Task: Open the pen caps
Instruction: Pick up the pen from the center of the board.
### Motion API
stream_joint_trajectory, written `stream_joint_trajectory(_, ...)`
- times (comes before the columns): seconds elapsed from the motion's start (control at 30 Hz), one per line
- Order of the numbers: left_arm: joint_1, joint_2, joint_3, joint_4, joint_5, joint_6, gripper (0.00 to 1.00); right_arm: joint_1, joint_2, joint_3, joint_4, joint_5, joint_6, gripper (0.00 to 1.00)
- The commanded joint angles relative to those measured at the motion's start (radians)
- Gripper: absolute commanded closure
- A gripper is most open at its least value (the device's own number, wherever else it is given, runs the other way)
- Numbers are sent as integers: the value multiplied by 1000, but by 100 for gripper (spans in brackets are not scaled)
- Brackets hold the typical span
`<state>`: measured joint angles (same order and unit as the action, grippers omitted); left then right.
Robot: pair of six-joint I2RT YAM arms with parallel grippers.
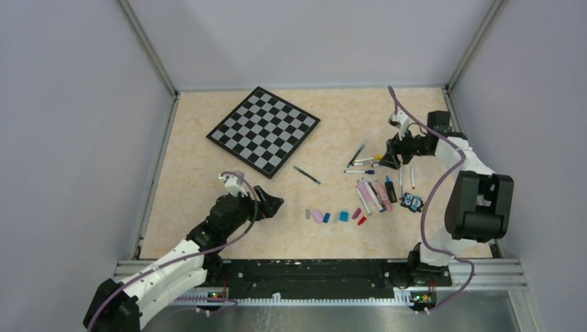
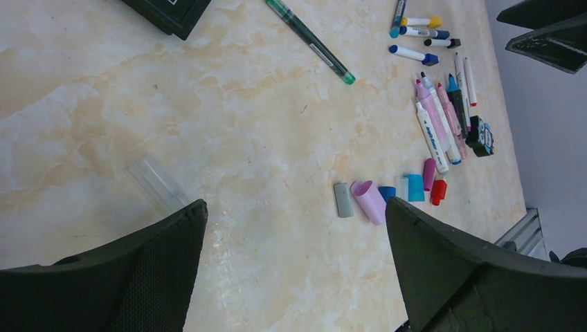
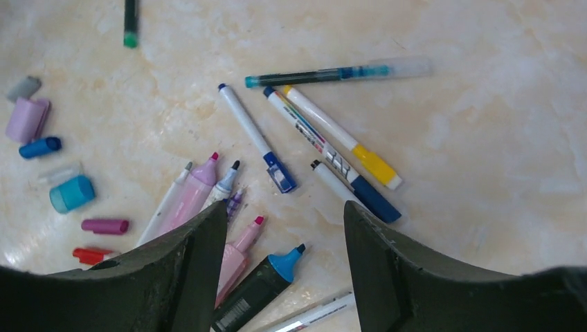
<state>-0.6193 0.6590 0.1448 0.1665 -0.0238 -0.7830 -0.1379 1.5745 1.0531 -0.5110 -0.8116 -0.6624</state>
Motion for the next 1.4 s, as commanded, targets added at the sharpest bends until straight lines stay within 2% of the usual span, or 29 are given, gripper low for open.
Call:
stream_joint_trajectory(0.0,6,-4,-21,56,4,5,1,103,36,92,-222,-82,-390,39)
stream_joint_trajectory(0.1,5,-3,-23,59,7,7,1,244,55,96,-188,44,-415,42)
stream_joint_trajectory(0.3,7,0,-32,71,19,6,1,394,167,214,-214,231,-408,64)
stream_joint_trajectory(0.43,7,3,-37,75,18,2,1,460,214,245,-192,360,-381,66)
stream_joint_trajectory(0.57,7,7,-36,74,17,-2,1,481,253,253,-189,426,-366,66)
stream_joint_trajectory(1.37,6,57,-28,86,19,-15,1,504,317,225,-174,508,-408,77)
